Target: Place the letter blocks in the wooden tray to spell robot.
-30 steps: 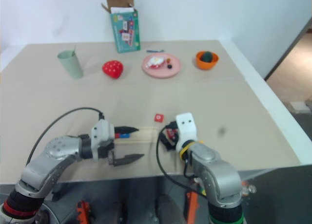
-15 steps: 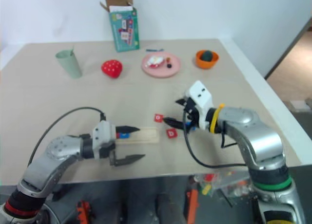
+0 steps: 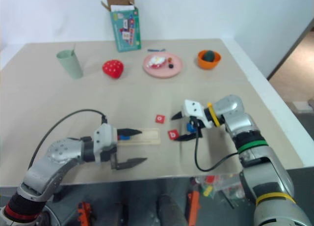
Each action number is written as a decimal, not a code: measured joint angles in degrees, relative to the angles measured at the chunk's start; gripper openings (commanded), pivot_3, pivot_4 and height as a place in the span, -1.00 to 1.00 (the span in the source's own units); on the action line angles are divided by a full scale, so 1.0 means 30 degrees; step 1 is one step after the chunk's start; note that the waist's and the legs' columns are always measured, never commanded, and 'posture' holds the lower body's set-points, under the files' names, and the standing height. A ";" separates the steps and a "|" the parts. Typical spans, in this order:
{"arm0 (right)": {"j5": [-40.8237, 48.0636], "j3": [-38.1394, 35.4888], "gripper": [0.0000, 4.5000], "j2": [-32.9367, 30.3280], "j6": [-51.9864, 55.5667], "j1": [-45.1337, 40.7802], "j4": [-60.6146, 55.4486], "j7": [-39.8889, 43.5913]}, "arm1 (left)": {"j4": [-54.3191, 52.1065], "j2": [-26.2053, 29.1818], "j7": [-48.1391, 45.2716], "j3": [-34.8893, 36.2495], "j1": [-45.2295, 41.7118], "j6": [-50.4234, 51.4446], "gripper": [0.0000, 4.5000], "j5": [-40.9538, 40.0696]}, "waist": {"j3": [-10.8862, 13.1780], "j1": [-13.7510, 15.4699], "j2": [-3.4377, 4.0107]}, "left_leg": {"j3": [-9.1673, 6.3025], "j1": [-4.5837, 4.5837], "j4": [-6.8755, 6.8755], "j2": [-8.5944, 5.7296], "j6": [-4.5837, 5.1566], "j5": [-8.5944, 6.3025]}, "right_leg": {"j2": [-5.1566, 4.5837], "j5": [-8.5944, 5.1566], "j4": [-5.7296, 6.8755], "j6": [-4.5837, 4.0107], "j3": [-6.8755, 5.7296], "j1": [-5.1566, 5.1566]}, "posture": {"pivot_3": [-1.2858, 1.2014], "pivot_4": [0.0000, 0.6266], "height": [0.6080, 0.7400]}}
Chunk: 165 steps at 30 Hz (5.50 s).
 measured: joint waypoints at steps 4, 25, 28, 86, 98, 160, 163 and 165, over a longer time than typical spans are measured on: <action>-0.0179 0.0009 0.99 0.0160 -0.0505 -0.0155 0.0717 0.0143 | -0.0152 0.0046 0.0158 0.0011 0.0175 0.0050 1.00 0.0000 | 0.0000 0.0002 0.0000 | 0.0003 0.0003 0.0005 -0.0007 -0.0001 0.0000 | -0.0011 0.0002 0.0007 0.0001 0.0004 0.0002 | 0.03 -0.52 1.00; 0.0376 -0.0510 0.76 0.1051 0.1474 -0.0120 0.0575 0.0280 | -0.0437 0.0132 0.0304 0.0097 0.0385 0.0160 1.00 0.0046 | 0.0001 -0.0007 0.0003 | -0.0007 0.0029 0.0043 -0.0003 -0.0008 0.0007 | 0.0007 0.0008 0.0058 -0.0005 -0.0004 0.0011 | 0.03 -0.52 1.00; 0.0487 -0.0580 0.42 0.0957 0.1930 0.0485 -0.0004 0.0294 | -0.0389 0.0132 0.0184 0.0087 0.0353 0.0157 1.00 0.0076 | 0.0001 -0.0006 0.0003 | -0.0007 0.0027 0.0051 -0.0004 -0.0008 0.0006 | 0.0005 0.0008 0.0059 -0.0004 -0.0004 0.0013 | 0.03 -0.52 1.00; -0.1638 0.1745 -0.47 0.4983 1.1897 0.0290 -0.8451 -0.5635 | 0.1813 0.1605 -0.0550 0.5947 0.3848 -0.1620 1.00 -0.1731 | 0.0002 0.0060 0.0008 | -0.0074 -0.0045 0.0147 0.0027 -0.0022 0.0008 | 0.0021 0.0030 0.0083 -0.0016 -0.0103 -0.0014 | 0.03 -0.52 1.00; -0.1600 0.2252 -0.47 0.5552 1.2678 0.0444 -0.8963 -0.5698 | 0.1748 0.1651 -0.0358 0.5956 0.3888 -0.1664 1.00 -0.1758 | 0.0002 0.0047 0.0008 | -0.0080 -0.0043 0.0146 0.0034 -0.0022 0.0008 | 0.0028 0.0032 0.0084 -0.0026 -0.0111 -0.0014 | 0.03 -0.52 1.00; -0.0145 -0.2240 0.95 0.3690 1.1256 0.0605 -0.4738 -0.7859 | 0.0859 0.2906 -0.1910 0.4473 0.2703 -0.1547 1.00 -0.1410 | 0.0013 -0.0317 0.0023 | -0.0042 -0.0017 0.0102 0.0044 -0.0023 -0.0003 | 0.0066 0.0019 0.0081 -0.0035 -0.0051 -0.0019 | 0.03 -0.52 1.00; -0.0366 -0.2025 0.95 0.3903 1.0545 0.0286 -0.3848 -0.7824 | 0.0855 0.2904 -0.1837 0.4466 0.2831 -0.1579 1.00 -0.1303 | 0.0013 -0.0310 0.0024 | -0.0038 -0.0031 0.0102 0.0031 -0.0024 -0.0003 | 0.0043 0.0011 0.0075 -0.0021 -0.0050 -0.0022 | 0.03 -0.52 1.00; -0.0534 -0.2011 0.95 0.3988 1.0176 0.0209 -0.3369 -0.7825 | 0.0852 0.2899 -0.1770 0.4466 0.2959 -0.1604 1.00 -0.1279 | 0.0013 -0.0304 0.0023 | -0.0041 -0.0035 0.0102 0.0026 -0.0025 -0.0004 | 0.0034 0.0004 0.0073 -0.0011 -0.0053 -0.0021 | 0.03 -0.52 1.00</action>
